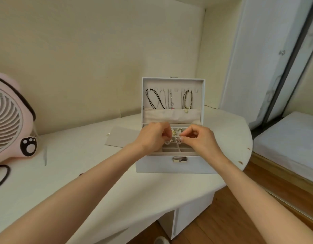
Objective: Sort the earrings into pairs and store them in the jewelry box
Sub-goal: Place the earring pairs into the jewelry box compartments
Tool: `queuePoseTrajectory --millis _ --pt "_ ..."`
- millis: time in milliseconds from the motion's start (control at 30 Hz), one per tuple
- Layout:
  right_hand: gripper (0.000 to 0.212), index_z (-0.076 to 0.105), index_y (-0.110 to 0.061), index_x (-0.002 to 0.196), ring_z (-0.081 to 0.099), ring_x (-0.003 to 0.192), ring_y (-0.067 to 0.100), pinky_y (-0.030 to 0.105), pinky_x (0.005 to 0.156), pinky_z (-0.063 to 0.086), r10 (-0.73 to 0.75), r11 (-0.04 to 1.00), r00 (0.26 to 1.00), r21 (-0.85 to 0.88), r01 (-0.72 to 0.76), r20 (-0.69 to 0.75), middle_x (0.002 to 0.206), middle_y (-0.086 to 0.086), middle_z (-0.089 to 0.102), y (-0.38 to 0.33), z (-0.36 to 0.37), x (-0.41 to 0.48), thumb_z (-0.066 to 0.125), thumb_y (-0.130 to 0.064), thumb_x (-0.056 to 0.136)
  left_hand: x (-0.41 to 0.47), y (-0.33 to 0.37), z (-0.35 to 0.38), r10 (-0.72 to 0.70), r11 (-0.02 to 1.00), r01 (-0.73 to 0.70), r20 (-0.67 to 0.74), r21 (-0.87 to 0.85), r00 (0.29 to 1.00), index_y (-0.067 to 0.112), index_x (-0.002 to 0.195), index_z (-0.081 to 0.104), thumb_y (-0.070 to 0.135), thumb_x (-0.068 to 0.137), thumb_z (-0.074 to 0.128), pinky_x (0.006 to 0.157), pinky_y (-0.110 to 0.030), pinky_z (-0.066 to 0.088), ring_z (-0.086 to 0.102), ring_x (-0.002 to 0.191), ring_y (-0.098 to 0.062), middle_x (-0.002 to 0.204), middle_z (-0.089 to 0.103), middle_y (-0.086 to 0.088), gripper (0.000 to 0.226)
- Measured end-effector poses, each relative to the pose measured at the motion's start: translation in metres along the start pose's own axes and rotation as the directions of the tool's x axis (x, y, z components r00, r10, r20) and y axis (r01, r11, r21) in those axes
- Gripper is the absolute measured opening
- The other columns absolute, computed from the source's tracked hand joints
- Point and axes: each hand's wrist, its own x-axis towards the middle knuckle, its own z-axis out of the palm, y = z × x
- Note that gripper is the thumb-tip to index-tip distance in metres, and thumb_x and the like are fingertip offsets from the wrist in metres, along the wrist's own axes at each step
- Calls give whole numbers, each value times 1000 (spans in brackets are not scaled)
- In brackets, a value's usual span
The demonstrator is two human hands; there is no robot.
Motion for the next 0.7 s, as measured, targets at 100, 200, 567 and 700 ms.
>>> queuePoseTrajectory --millis 100,200,567,700 --pt "16 66 -17 69 63 73 10 20 71 50 0 1000 1000 -22 1 21 77 -1 69 3 1 6 76 -6 72 9 -3 3 -10 999 8 47 53 999 18 90 63 10 81 62 77 -35 49 60 89 -22 93 68 -1 12" --pt "14 67 -17 70 66 81 13 26 78 52 14 999 998 -41 -11 57 81 -1 71 4 3 11 77 -8 71 12 -5 5 -15 996 2 152 85 988 18 89 61 5 79 60 82 -37 49 61 93 -22 95 68 -1 17" --pt "15 65 -14 71 58 66 3 2 57 40 74 996 978 -70 -61 197 68 -8 64 0 9 21 75 -4 73 21 -3 2 -76 993 48 283 105 956 14 98 58 10 81 65 85 -35 47 58 100 -23 105 65 -5 19" --pt "25 61 -20 63 60 72 12 20 70 47 82 991 965 -119 -54 248 67 -3 64 3 11 22 74 -2 73 14 0 7 10 949 -54 144 310 989 17 95 64 14 82 61 77 -31 39 56 103 -24 105 66 -4 14"
